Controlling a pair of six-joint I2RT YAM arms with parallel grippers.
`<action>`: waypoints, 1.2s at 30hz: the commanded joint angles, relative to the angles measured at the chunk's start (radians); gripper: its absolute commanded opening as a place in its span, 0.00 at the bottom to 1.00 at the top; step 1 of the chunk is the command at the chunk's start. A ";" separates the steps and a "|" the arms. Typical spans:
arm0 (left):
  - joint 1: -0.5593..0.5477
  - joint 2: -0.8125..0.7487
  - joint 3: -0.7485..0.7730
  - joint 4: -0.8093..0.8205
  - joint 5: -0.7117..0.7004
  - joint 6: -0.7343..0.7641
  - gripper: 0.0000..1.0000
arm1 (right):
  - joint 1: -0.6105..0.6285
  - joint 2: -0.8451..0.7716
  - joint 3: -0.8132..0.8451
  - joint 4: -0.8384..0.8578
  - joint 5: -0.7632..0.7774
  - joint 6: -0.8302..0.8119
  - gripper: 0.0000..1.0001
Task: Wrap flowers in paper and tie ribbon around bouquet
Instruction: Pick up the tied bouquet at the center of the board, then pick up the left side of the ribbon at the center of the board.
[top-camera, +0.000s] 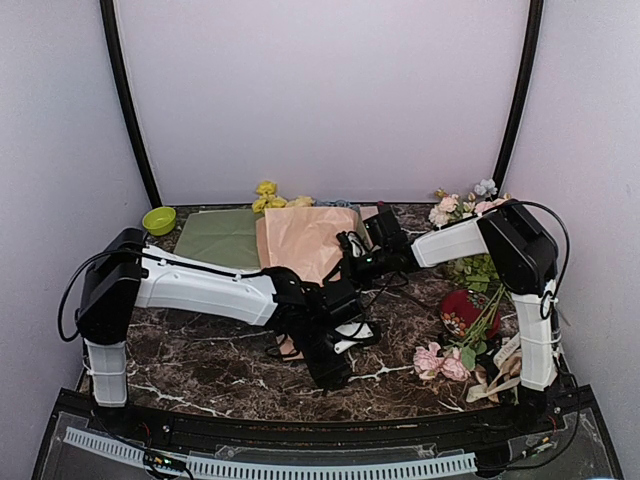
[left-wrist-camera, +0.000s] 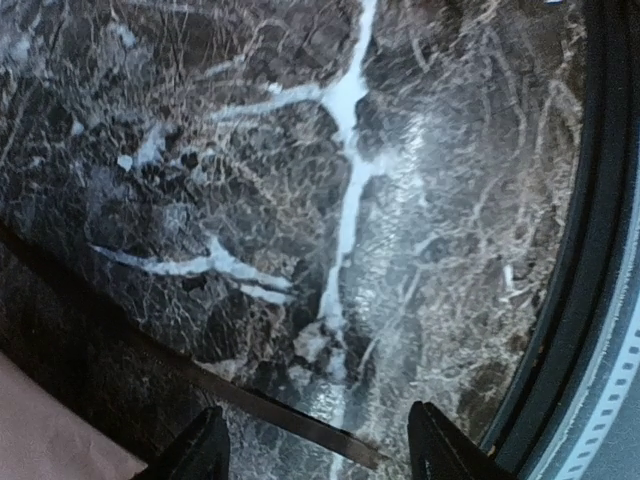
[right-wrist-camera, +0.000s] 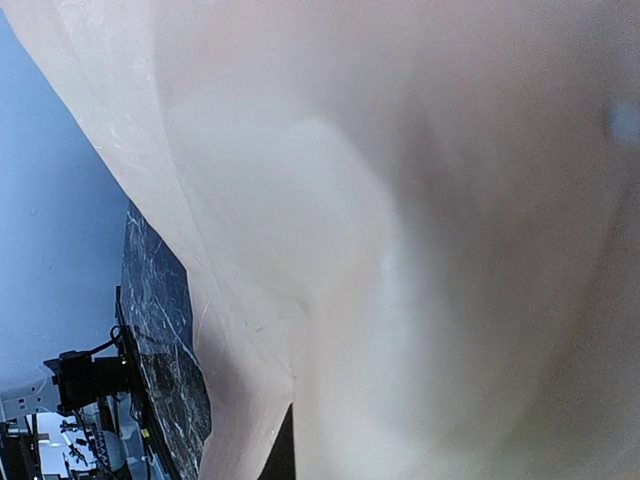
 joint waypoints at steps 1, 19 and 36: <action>0.006 0.079 0.061 -0.129 -0.113 0.003 0.63 | -0.001 0.008 0.015 0.001 0.028 -0.048 0.00; 0.023 0.149 0.032 -0.179 -0.183 -0.033 0.12 | 0.001 -0.022 -0.001 -0.012 0.048 -0.086 0.00; 0.122 -0.135 -0.316 -0.170 -0.190 -0.202 0.00 | 0.000 -0.037 0.045 -0.077 0.036 -0.114 0.00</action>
